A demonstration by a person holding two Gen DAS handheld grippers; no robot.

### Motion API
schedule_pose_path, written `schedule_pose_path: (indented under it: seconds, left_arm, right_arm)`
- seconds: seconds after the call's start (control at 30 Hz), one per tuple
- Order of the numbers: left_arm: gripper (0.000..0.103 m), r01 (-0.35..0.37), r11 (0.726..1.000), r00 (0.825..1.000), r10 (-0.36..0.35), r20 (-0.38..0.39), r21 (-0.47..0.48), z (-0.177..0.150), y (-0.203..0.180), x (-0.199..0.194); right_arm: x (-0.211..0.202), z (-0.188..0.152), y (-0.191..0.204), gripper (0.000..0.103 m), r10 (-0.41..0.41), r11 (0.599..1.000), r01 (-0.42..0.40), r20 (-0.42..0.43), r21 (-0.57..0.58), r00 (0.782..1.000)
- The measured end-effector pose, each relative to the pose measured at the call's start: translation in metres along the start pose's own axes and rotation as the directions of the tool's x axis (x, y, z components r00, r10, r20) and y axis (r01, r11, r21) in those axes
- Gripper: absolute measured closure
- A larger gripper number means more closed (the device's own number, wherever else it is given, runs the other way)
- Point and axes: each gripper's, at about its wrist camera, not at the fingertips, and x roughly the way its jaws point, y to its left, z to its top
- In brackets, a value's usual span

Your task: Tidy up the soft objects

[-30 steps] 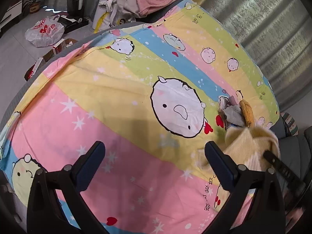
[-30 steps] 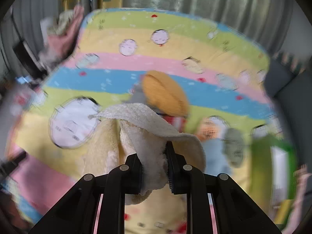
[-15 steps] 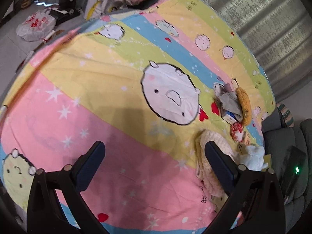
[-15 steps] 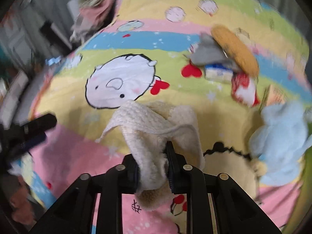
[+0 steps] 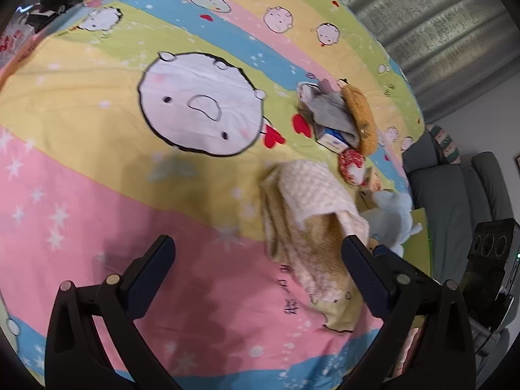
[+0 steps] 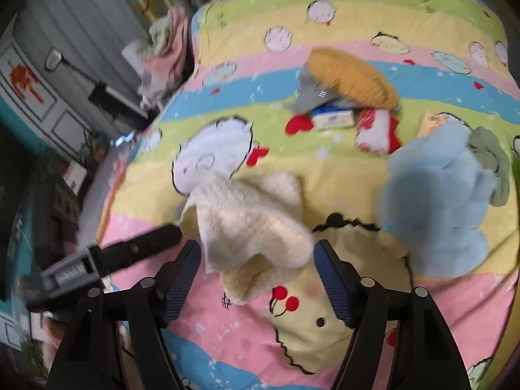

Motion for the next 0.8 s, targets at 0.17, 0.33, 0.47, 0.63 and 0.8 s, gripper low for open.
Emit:
schedule_pose_path:
  seconds: [0.17, 0.33, 0.47, 0.63, 0.8]
  left_arm:
    - [0.002, 0.038, 0.999, 0.999, -0.038, -0.032, 0.017, -0.005, -0.011, 0.009]
    - [0.011, 0.018, 0.997, 0.999, -0.015, -0.047, 0.075, -0.011, -0.026, 0.022]
    - [0.023, 0.014, 0.994, 0.998, -0.008, -0.057, 0.107, -0.013, -0.033, 0.031]
    - [0.026, 0.025, 0.993, 0.996, -0.016, -0.083, 0.117, -0.016, -0.037, 0.044]
    - [0.035, -0.013, 0.989, 0.997, 0.024, -0.077, 0.145, -0.017, -0.042, 0.053]
  right_arm:
    - [0.000, 0.011, -0.024, 0.025, 0.082, 0.988, -0.087, 0.044, 0.127, 0.996]
    - [0.036, 0.014, -0.027, 0.025, 0.139, 0.976, -0.131, -0.034, 0.175, 0.990]
    - [0.056, 0.015, -0.025, 0.025, 0.134, 0.977, -0.120, -0.066, 0.176, 0.989]
    - [0.074, 0.013, -0.029, 0.025, 0.132, 0.978, -0.113, -0.101, 0.178, 0.986]
    - [0.080, 0.014, -0.032, 0.035, 0.126, 0.977, -0.105, -0.105, 0.188, 0.986]
